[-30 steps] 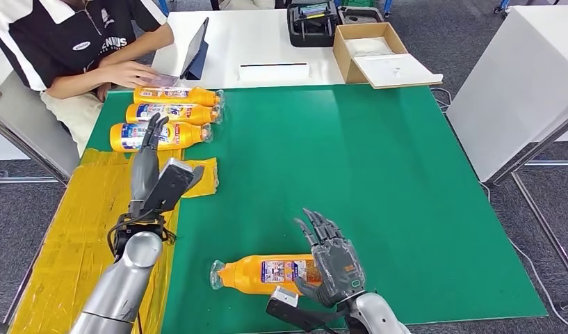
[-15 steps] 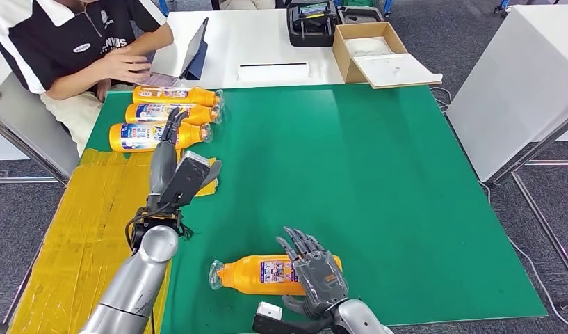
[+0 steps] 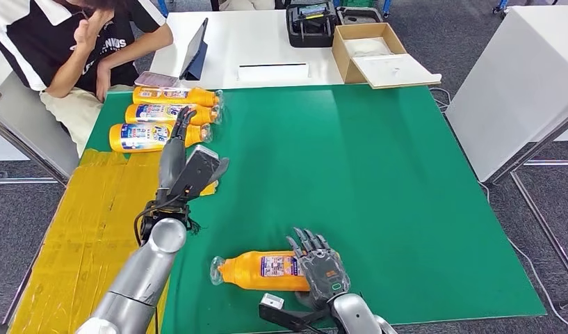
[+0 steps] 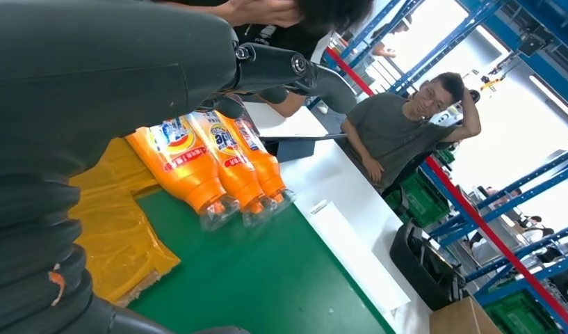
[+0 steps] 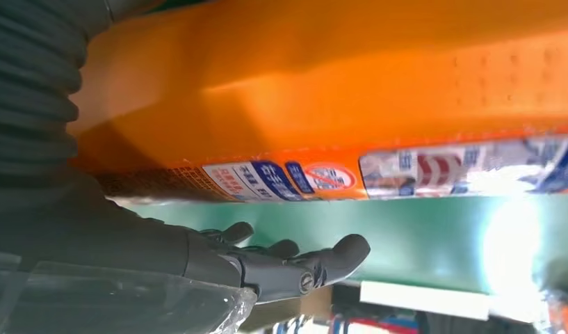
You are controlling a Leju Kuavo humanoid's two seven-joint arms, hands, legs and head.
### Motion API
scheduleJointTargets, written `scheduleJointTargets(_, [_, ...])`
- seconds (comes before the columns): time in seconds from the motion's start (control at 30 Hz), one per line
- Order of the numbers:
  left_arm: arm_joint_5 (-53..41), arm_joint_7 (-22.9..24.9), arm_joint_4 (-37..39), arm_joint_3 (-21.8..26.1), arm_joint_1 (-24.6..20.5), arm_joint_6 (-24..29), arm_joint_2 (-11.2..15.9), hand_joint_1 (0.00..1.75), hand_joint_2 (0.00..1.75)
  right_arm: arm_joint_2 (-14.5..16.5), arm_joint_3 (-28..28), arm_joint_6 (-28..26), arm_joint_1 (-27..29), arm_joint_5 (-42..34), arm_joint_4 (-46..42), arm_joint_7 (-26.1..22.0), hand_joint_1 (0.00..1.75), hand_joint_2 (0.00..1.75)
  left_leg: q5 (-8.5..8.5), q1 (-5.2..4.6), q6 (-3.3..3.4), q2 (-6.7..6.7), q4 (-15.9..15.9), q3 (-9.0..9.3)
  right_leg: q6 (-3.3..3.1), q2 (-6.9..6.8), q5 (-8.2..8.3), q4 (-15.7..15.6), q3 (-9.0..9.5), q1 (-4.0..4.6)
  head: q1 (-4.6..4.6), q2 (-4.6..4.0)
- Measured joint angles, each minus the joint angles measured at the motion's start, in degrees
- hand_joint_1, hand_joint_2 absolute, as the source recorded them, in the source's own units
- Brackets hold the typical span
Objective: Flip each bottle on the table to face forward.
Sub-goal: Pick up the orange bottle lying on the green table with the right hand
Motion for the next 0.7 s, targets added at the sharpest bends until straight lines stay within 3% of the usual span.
scheduleJointTargets(0.23, [0.34,-0.01,2.18,-0.27,-1.37,0.64,-0.35,0.00,1.75,0.02,1.29,-0.78,-2.79,1.77,3.94,2.10,0.05,1.75,-0.02,0.00,0.01,0.02,-0.01,0.34,-0.05,0.01,0.03,-0.01,0.31,0.01,0.01,0.00])
scheduleJointTargets(0.37, [0.98,-0.20,3.25,-0.27,-1.96,1.26,-0.35,0.00,1.75,-0.05,2.24,-0.57,-4.90,4.03,6.73,4.27,1.68,1.75,-0.11,-0.01,0.13,0.14,-0.02,0.42,-0.11,0.01,0.11,-0.03,0.37,0.02,0.00,0.00])
scheduleJointTargets(0.4, [1.10,-0.32,3.45,-0.27,-2.01,1.39,-0.34,0.00,1.75,-0.06,2.36,-0.56,-5.49,4.10,7.64,4.58,1.75,1.75,-0.08,-0.01,0.15,0.14,-0.02,0.43,-0.10,0.01,0.13,-0.03,0.38,0.02,0.01,0.00])
scheduleJointTargets(0.7, [3.05,-1.60,4.92,-0.25,-2.05,2.61,-0.19,0.00,1.75,0.41,2.86,1.21,-8.93,2.48,12.39,4.33,1.75,1.75,0.25,-0.03,0.17,0.11,-0.02,0.49,-0.08,-0.01,0.27,-0.03,0.49,0.01,0.01,0.00])
